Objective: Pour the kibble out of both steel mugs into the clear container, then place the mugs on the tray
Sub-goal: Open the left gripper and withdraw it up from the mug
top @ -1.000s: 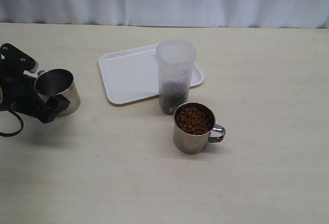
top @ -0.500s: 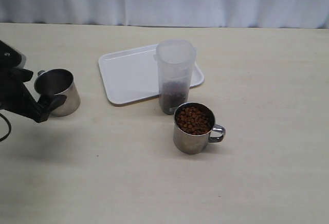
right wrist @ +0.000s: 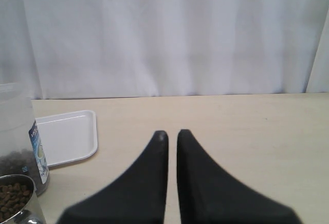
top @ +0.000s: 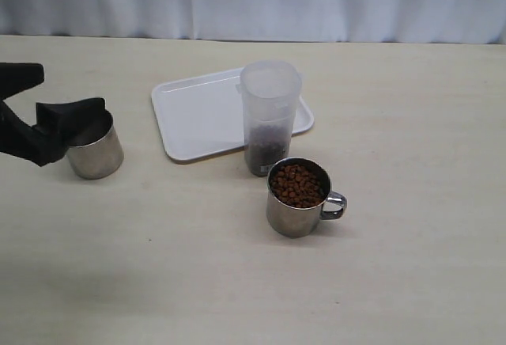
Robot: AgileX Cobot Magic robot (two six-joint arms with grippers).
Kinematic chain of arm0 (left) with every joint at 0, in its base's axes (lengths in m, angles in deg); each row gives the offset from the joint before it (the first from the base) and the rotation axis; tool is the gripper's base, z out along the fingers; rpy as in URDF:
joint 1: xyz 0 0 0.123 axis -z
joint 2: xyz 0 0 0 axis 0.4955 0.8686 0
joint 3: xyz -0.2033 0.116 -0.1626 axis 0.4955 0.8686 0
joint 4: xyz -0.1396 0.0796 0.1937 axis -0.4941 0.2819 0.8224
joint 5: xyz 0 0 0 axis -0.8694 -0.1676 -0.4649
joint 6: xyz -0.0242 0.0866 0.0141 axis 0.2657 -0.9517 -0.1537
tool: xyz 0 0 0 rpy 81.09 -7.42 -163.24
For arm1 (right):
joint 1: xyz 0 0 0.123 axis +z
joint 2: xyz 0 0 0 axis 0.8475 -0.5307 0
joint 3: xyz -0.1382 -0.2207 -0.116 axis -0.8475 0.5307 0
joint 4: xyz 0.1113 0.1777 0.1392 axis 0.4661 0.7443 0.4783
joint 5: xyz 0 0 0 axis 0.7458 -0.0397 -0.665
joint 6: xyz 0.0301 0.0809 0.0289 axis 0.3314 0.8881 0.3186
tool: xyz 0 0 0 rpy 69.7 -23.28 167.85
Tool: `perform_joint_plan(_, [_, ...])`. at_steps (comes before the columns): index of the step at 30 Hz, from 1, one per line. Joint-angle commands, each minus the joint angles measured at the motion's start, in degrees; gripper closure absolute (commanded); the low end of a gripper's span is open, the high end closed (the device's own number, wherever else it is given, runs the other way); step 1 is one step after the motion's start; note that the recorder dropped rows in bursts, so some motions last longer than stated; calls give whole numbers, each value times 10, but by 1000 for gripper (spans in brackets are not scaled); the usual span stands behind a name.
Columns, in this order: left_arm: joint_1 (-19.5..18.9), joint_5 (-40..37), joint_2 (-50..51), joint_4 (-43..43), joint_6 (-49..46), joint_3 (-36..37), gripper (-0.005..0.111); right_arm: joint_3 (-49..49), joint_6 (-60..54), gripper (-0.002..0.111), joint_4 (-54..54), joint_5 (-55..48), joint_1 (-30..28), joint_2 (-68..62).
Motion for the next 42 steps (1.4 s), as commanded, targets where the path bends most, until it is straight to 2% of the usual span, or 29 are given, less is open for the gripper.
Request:
perform_joint_plan(1, [-1, 19, -78, 26, 85, 6, 16, 3, -3, 103, -3, 1, 2, 2])
perform_joint_plan(4, [0, 23, -123, 55, 118, 6, 16, 3, -3, 103, -3, 1, 2, 2])
perform_joint_plan(9, [0, 45, -173, 46, 157, 6, 17, 3, -3, 103, -3, 1, 2, 2])
perform_joint_plan(11, [0, 28, -189, 43, 210, 6, 21, 3, -3, 103, -3, 1, 2, 2])
perform_joint_plan(14, [0, -28, -211, 42, 241, 6, 45, 3, -3, 103, -3, 1, 2, 2])
perform_joint_plan(18, [0, -79, -237, 98, 275, 6, 95, 3, -3, 103, -3, 1, 2, 2])
perform_joint_plan(20, [0, -79, -250, 148, 306, 6, 107, 3, -3, 103, -3, 1, 2, 2])
perform_joint_plan(24, [0, -67, -298, 239, 383, 12, 107, 3, -3, 103, -3, 1, 2, 2])
perform_joint_plan(29, [0, -63, -386, 227, 399, 59, 107, 3, -3, 103, -3, 1, 2, 2])
perform_joint_plan(36, [0, -110, -534, 174, 392, 174, 107, 3, -3, 103, -3, 1, 2, 2])
perform_joint_plan(42, [0, -151, -650, 172, 401, 226, 107, 3, -3, 103, -3, 1, 2, 2])
